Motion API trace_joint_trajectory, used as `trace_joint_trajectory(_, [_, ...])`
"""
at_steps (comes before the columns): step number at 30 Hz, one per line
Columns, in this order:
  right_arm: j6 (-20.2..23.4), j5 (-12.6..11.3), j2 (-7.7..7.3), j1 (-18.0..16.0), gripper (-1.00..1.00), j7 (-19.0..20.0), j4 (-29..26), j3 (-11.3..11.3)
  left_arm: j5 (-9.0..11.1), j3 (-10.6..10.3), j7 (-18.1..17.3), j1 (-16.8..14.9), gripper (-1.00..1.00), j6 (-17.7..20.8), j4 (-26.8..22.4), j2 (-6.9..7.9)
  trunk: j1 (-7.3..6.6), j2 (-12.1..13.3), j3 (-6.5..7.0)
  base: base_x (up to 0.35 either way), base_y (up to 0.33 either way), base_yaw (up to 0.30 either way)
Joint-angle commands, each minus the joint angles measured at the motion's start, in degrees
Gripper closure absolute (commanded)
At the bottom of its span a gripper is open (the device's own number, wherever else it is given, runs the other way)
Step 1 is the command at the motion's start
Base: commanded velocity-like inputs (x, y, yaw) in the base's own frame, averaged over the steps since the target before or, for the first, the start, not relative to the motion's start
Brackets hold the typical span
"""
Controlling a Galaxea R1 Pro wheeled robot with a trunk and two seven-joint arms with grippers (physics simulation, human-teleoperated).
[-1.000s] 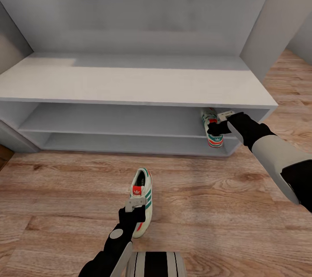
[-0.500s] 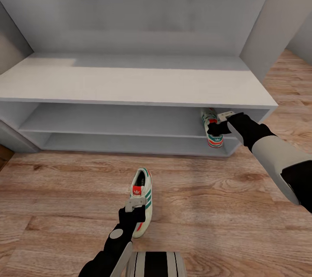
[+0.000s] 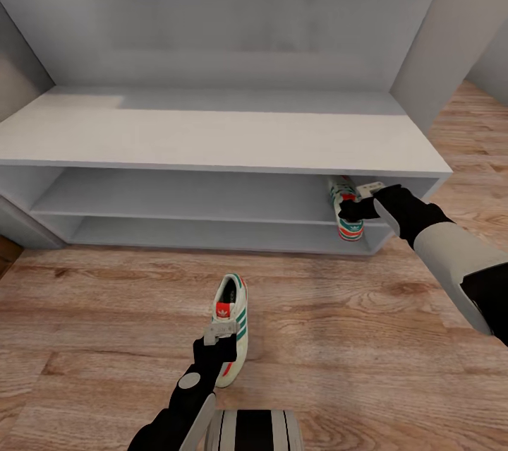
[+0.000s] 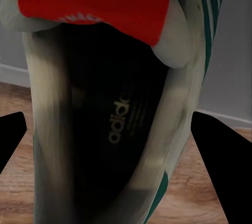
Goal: Pick up the two gym shoes and the two sandals from the corridor floor and place them onto the hallstand (shoe rack) in the corridor, making sure they are on the rack and not on the floor. Arrange them so the two gym shoes are next to each other and the two sandals are next to each other.
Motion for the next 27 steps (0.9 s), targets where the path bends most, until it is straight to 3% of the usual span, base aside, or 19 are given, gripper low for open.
trace_joint_trajectory(1, [-0.22,2.09,-0.14,0.07,1.0,-0.15,0.05,0.24,-0.01,0.01,0.0,0.0,1.0,0.01,-0.02,0.0,0.92,0.01,-0.01,0.0,0.0,0.0])
trace_joint_trajectory(27, [-1.78,1.95,-0.74,0.51,1.0,-0.16,0.19,0.15,-0.01,0.01,0.0,0.0,1.0,0.01,-0.02,0.0,0.92,0.01,-0.01,0.001,0.0,0.0])
